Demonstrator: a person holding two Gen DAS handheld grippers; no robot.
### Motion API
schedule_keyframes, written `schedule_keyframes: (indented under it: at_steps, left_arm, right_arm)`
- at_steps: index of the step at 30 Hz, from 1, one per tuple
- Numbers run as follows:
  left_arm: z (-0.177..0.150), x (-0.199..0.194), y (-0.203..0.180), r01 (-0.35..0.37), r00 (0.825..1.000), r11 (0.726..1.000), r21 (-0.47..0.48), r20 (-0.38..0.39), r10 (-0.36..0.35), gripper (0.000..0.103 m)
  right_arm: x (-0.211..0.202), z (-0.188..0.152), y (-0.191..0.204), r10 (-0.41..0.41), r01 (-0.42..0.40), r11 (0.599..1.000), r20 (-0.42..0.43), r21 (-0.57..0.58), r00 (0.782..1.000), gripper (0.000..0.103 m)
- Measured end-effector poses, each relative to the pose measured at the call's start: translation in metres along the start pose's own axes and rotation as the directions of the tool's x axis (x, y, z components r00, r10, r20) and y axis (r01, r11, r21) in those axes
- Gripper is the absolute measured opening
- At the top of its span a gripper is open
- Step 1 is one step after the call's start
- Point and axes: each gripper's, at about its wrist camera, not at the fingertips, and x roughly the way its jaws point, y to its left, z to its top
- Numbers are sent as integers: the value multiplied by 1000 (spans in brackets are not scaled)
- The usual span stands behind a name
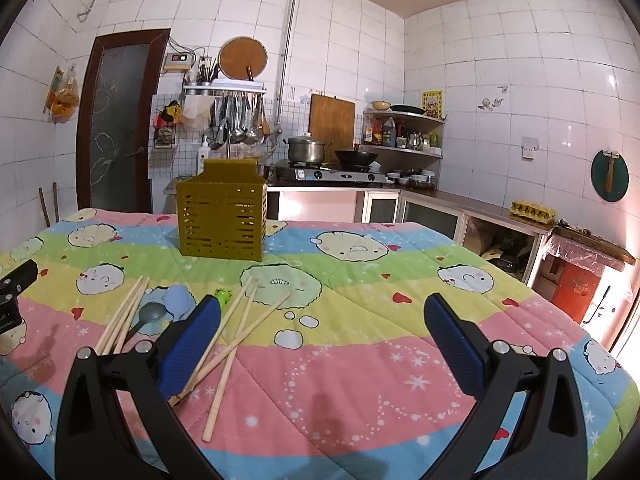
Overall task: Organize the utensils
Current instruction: 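Move the left tool to the chopstick bundle while the right tool approaches a loose chopstick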
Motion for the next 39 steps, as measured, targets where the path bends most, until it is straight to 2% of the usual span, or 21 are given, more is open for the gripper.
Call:
schedule_keyframes:
  at_steps: [7,9,12,14,16,21,26,28,29,31,35,39]
  left_arm:
    - [0,15,-2,39,996,999,7,-83,-38,98]
    - [0,26,-3,50,989,999,9,-140,-48,98]
    - [0,47,-6,84,965,996,9,-250,-79,98]
    - [0,62,-8,106,946,994,4,-310,-99,98]
    - [3,73,-9,116,934,993,-1,-339,-110,98]
    - [16,94,-12,124,920,992,-30,-370,-126,98]
    - [25,117,-25,135,907,991,-24,-401,-133,97]
    - [26,127,-28,134,896,991,-28,-424,-133,94]
    - [26,136,-30,141,883,989,-35,-448,-142,90]
    - [26,147,-32,145,867,988,-45,-475,-149,86]
    - [22,163,-32,121,858,992,-47,-497,-129,86]
    - [13,174,-30,114,836,991,-63,-532,-130,86]
  right_arm:
    - [17,-2,-2,-3,4,1000,-89,8,996,99]
    - [23,-3,-2,-4,5,1000,-122,7,992,99]
    - [41,-3,2,0,-2,1000,-208,-14,978,99]
    - [49,-2,4,-1,-3,1000,-235,-17,972,99]
    - [55,1,3,6,-8,1000,-248,-8,969,99]
    - [86,10,6,-12,4,1000,-331,-24,944,99]
    - [113,19,8,-3,-6,1000,-367,-22,930,98]
    - [127,20,13,-12,-3,999,-391,-39,920,95]
    - [132,20,14,-12,-5,999,-398,-41,917,92]
    - [144,21,18,-5,-13,999,-416,-40,909,86]
    - [160,16,24,-19,-4,999,-440,-50,898,86]
    - [169,6,24,-25,8,999,-476,-37,879,84]
